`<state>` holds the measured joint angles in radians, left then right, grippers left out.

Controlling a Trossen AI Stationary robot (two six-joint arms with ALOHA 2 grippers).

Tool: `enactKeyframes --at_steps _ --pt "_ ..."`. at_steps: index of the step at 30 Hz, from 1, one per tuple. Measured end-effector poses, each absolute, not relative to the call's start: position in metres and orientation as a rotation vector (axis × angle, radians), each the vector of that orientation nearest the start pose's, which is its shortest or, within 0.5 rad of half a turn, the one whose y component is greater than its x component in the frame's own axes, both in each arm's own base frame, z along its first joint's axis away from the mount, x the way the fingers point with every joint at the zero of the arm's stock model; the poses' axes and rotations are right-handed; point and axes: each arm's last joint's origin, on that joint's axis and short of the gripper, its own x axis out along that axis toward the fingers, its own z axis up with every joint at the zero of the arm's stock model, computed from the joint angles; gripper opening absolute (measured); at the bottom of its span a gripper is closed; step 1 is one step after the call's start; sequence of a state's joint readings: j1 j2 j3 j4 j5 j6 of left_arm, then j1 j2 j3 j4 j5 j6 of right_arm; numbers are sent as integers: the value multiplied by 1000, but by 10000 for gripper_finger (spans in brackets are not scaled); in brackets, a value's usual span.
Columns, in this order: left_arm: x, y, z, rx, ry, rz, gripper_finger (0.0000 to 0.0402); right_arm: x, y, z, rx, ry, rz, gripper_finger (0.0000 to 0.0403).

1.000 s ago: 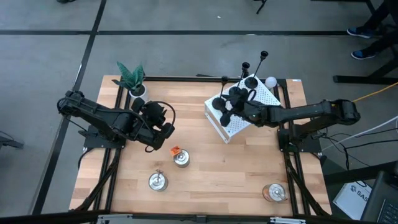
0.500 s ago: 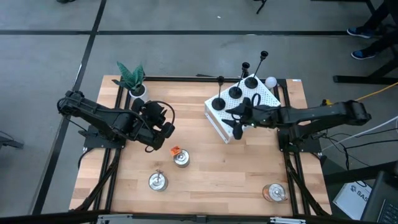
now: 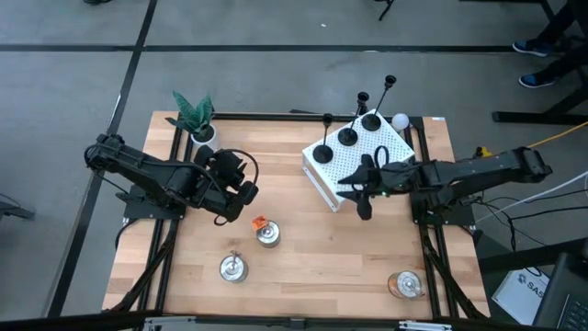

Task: Pick & Place candle stick holders
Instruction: Adjust the shelf

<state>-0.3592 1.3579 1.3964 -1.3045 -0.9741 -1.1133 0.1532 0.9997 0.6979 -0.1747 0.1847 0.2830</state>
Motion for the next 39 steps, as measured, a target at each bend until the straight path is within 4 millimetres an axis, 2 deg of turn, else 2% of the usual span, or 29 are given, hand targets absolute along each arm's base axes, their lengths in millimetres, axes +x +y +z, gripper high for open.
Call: enactKeyframes --at_steps 9,19,31,34,39 --pt "226 -59 351 -206 567 951 59 210 34 262 210 520 -9 128" --pt "226 -60 350 -257 594 933 59 207 39 258 344 614 132 10" --pt "226 -61 349 -271 606 925 59 193 53 244 495 811 71 6" --pt "226 -61 349 -268 602 927 59 189 55 239 477 862 10 6" --pt "226 -60 349 -264 596 930 59 189 62 228 348 900 -81 3"
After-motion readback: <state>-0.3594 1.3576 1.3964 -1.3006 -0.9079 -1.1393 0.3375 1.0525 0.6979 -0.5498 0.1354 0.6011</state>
